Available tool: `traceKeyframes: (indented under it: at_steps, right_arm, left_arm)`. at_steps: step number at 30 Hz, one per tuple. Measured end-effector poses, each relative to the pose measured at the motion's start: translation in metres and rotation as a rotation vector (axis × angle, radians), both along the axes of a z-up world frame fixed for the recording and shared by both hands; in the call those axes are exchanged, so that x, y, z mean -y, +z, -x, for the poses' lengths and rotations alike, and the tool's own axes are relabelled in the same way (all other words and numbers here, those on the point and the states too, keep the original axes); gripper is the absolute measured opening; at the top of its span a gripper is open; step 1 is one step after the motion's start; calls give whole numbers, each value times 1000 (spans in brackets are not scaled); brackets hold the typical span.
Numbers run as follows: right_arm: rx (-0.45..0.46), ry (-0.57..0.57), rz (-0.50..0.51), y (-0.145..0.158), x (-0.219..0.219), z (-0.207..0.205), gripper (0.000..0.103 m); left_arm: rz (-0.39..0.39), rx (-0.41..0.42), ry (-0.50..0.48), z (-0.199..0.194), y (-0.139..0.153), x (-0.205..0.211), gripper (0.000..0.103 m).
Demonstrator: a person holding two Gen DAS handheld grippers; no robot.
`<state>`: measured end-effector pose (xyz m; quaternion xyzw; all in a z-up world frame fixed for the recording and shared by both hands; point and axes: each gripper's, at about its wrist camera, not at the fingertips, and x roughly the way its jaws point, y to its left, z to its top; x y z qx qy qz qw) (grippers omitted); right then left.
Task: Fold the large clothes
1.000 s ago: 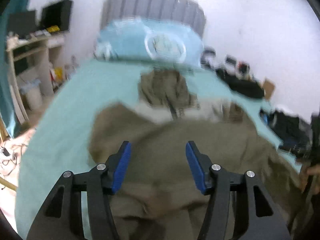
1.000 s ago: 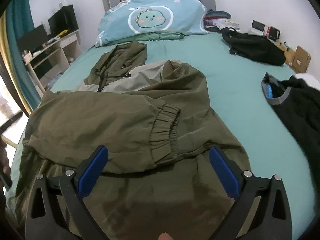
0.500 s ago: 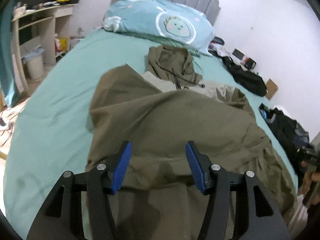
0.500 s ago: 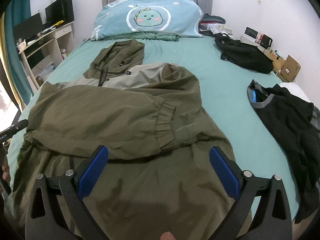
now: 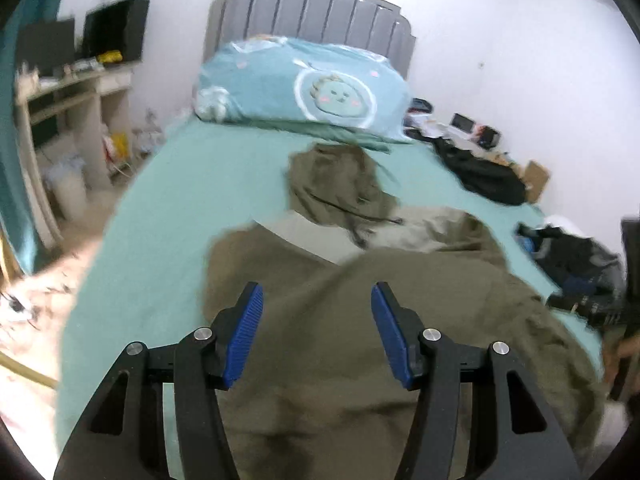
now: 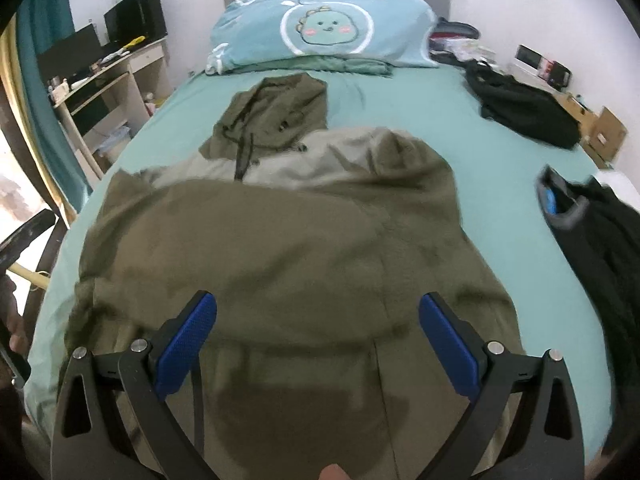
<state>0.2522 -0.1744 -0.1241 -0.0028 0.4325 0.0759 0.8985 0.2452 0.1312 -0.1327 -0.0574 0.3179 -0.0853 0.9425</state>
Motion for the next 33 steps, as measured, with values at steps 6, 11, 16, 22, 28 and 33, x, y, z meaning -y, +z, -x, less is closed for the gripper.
traceKeyframes:
  at_steps: [6,11,16,22,28,33]
  right_arm:
    - [40,86,69,-6,-26,-87,100]
    - [44,122,84,-27,-48,-160,100]
    - [10,104,77,-53,-68,-250,97]
    - [9,75,71,-69,-91,-327,95]
    - [-66,26,53,-101,-103,-366,95]
    - [-79,18,76,-117,-101,-383,68]
  left_arm:
    - [153,-100,190,-27,-31,-58,60]
    - [53,-63,278,-28,-35,-82,60]
    - [-14,-49,333,-33,-49,-106,61]
    - [13,-123,433,-45,-74,-144,62]
    - [5,-177,478,-49,-90,-153,62]
    - [-14,-190,476,-50,-92,-151,62]
